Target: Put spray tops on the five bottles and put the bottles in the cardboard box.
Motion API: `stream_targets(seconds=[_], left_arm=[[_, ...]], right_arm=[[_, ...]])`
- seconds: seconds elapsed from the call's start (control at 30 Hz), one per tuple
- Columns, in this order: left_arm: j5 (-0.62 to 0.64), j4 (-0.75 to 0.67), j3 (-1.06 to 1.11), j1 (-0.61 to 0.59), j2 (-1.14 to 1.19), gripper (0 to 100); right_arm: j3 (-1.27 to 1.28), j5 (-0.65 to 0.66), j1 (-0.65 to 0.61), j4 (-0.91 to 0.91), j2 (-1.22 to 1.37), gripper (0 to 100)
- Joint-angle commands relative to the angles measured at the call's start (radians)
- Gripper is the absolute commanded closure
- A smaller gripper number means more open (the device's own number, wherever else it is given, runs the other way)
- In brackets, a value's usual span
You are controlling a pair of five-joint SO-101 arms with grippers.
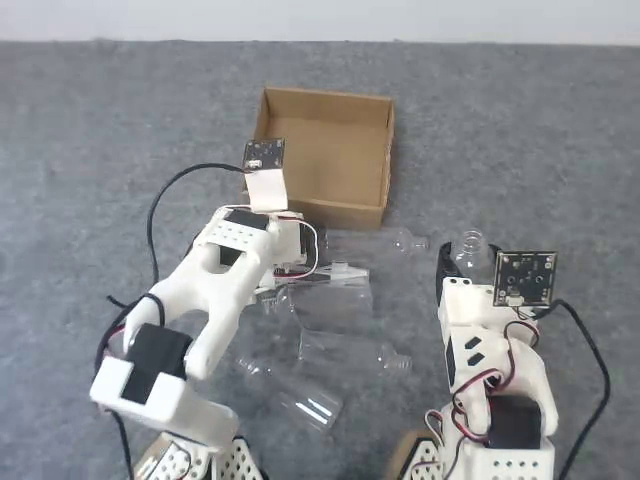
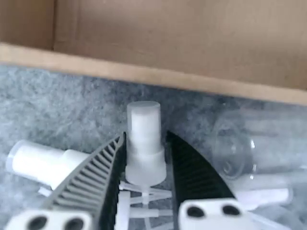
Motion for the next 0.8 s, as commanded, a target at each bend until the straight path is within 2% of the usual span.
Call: stream_targets(seconds=[0.0, 0.17, 0.37, 0.77], left_arm=[[0.003, 0.012, -0.05, -0.012, -0.011, 97], [0.002, 0.061, -0.068, -0.014, -0.026, 99], [0.002, 0.101, -0.025, -0.014, -0.161, 99], [0.002, -0.043, 0.211, -0.014, -0.488, 99]], right_arm=[[-0.008, -0.003, 0.005, -0.025, -0.013, 98.8], [-0.008, -0.003, 0.005, -0.025, -0.013, 98.8], [-0.008, -0.003, 0.005, -0.025, -0.013, 98.8], [-0.008, -0.009, 0.002, -0.019, -0.013, 98.6]])
